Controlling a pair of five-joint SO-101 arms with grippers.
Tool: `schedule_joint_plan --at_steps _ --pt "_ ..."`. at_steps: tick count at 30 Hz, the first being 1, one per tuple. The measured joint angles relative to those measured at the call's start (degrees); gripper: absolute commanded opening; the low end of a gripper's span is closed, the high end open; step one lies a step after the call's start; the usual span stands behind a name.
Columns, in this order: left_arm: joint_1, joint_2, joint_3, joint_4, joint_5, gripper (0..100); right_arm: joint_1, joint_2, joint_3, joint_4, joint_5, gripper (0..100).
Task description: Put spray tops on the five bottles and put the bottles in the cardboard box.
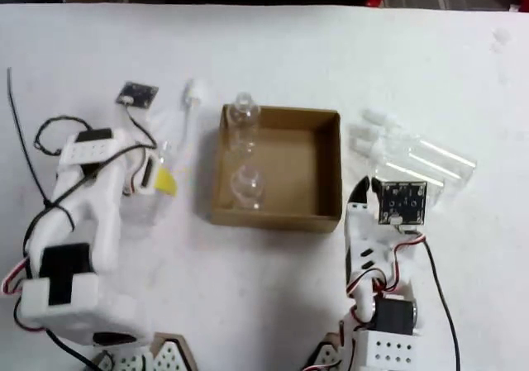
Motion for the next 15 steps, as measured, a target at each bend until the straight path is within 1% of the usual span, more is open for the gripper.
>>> schedule_joint_plan --at_steps 4,8,11,15 --pt "0.0 2.5 -2.0 0.4 -0.1 14 0.0 0.0 0.0 0.0 0.0 1.6" --pt "0.0 2.7 -6.1 4.9 0.0 3 0.0 0.0 0.0 0.0 0.0 1.6" --pt "0.8 2.7 -10.3 11.0 0.0 3 0.0 0.0 0.0 0.0 0.0 1.6" --pt "3.7 2.8 -17.4 21.9 0.0 2 0.0 0.0 0.0 0.0 0.0 1.6"
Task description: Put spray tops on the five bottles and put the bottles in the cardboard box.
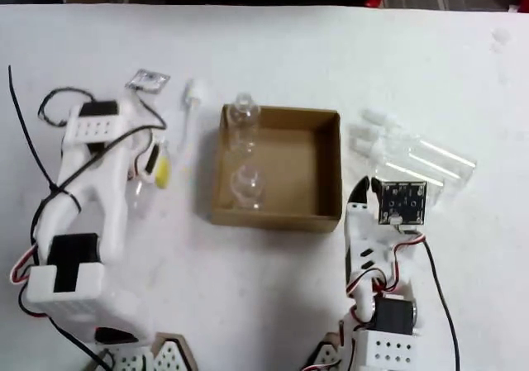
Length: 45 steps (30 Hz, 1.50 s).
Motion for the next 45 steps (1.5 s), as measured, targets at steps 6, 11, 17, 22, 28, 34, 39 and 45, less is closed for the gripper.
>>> schedule_joint_plan --at_steps 6,11,17,22,28,34,39,45 --pt "5.3 0.0 -13.9 20.3 0.1 2 0.0 0.0 0.0 0.0 0.0 1.6" --pt "7.2 -2.3 -16.5 24.7 6.1 2 0.0 0.0 0.0 0.0 0.0 1.6" --pt "11.3 -17.2 -13.5 25.1 8.8 2 0.0 0.0 0.0 0.4 0.0 1.6" --pt "18.9 -36.6 -9.1 25.2 8.9 2 0.0 0.0 0.0 0.8 0.0 1.8" --pt "25.3 -61.3 -0.4 22.2 8.9 2 0.0 0.0 0.0 0.8 0.0 1.9" --pt "25.8 -86.2 18.2 6.4 9.7 2 0.2 0.0 -2.0 -0.3 6.0 7.8" --pt "25.6 -106.0 36.2 -6.6 17.1 2 -0.5 -0.1 -9.6 6.7 11.3 8.5" --pt "24.4 -112.4 43.8 -10.5 22.9 2 -7.4 -0.4 -16.4 15.3 11.2 7.0"
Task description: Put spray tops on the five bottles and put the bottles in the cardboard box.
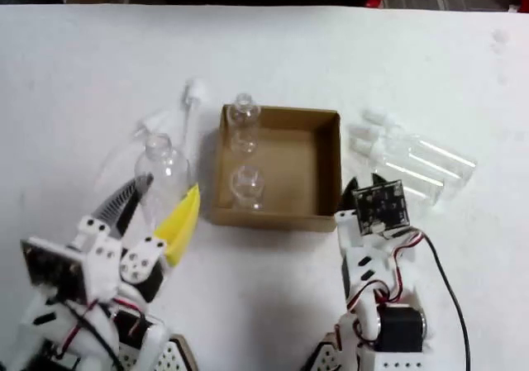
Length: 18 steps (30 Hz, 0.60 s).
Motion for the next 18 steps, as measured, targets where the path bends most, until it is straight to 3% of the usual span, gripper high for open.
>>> schedule_joint_plan --at_steps 9,18 --pt "0.0 -1.0 9.8 -11.0 6.8 2 -9.4 0.1 -17.8 7.6 -1.4 6.9" --pt "12.5 -1.1 11.1 -11.0 5.1 2 -20.1 16.1 -43.4 9.4 -2.0 7.3"
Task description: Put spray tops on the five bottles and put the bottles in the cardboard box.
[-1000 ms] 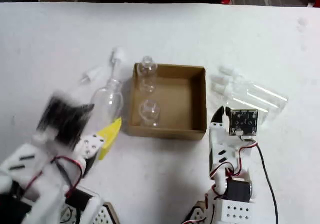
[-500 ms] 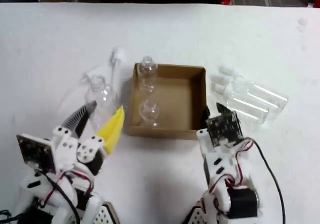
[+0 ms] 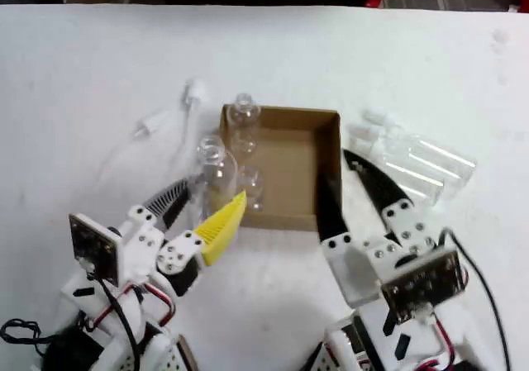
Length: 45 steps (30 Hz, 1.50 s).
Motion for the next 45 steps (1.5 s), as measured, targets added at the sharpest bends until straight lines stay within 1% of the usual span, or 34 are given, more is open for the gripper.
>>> schedule_joint_plan --at_steps 6,7,9,12,16,21,28,38,43,45 --pt "0.6 0.0 0.0 0.0 -1.2 2 -14.5 19.4 -23.1 12.6 0.0 7.7" --pt "0.6 0.0 0.2 0.0 -1.2 2 -16.3 22.3 -26.7 13.9 -0.1 8.7" --pt "0.9 0.1 1.4 0.0 -1.2 2 -18.2 27.1 -32.9 15.5 -1.7 13.7" --pt "0.9 0.2 2.4 0.0 -1.3 2 -18.5 33.4 -37.9 15.7 -6.6 20.3" --pt "0.9 0.2 2.5 0.0 -1.3 2 -18.5 42.8 -39.9 15.7 -10.6 20.4" --pt "0.9 0.2 2.5 0.0 -1.3 2 -18.9 49.4 -42.9 17.8 -11.7 20.4" --pt "0.9 0.2 2.5 0.0 -1.3 2 -20.8 50.9 -44.1 19.7 -14.2 20.4" --pt "1.1 0.1 2.5 0.0 -1.3 2 -21.1 51.4 -43.5 21.8 -14.3 20.3" --pt "1.1 0.1 2.5 0.0 -1.3 2 -21.1 51.4 -43.2 21.8 -14.3 13.0" --pt "1.1 0.1 2.5 0.0 -1.3 2 -21.1 51.3 -42.4 21.8 -14.4 11.5"
